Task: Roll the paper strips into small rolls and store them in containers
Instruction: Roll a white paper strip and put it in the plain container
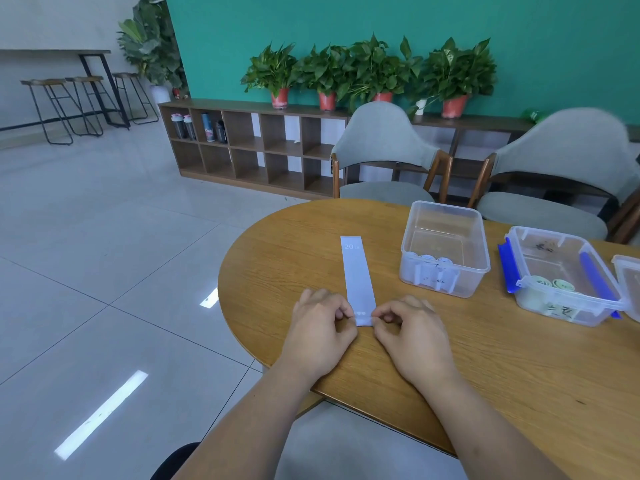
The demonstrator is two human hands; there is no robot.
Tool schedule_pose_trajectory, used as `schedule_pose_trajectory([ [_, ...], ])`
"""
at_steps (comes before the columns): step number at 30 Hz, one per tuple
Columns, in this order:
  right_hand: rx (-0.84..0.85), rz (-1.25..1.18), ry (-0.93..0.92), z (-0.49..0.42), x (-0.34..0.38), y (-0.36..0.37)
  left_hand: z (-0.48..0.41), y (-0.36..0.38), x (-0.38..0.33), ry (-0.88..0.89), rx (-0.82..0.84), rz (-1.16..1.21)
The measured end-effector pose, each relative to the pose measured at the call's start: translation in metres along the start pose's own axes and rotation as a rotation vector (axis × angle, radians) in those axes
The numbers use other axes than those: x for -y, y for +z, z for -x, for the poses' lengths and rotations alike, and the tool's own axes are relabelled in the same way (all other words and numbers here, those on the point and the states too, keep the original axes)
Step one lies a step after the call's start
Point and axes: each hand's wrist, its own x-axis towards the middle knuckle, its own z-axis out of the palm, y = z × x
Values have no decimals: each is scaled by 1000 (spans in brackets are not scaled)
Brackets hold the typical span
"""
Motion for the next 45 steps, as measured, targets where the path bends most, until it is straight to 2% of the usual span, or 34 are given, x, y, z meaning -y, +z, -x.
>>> schedule_pose_trajectory([
  [6,-14,26,-11,0,0,2,0,0,0,3,-10,-22],
  [12,3,49,-2,0,1,3,-1,-1,-2,-18,52,-72],
  [34,-14,5,-7,-1,-1,2,0,-3,-2,-7,20,0],
  [45,-1,46,-14,-1,-3,4,0,-1,-3,-16,17,-55],
])
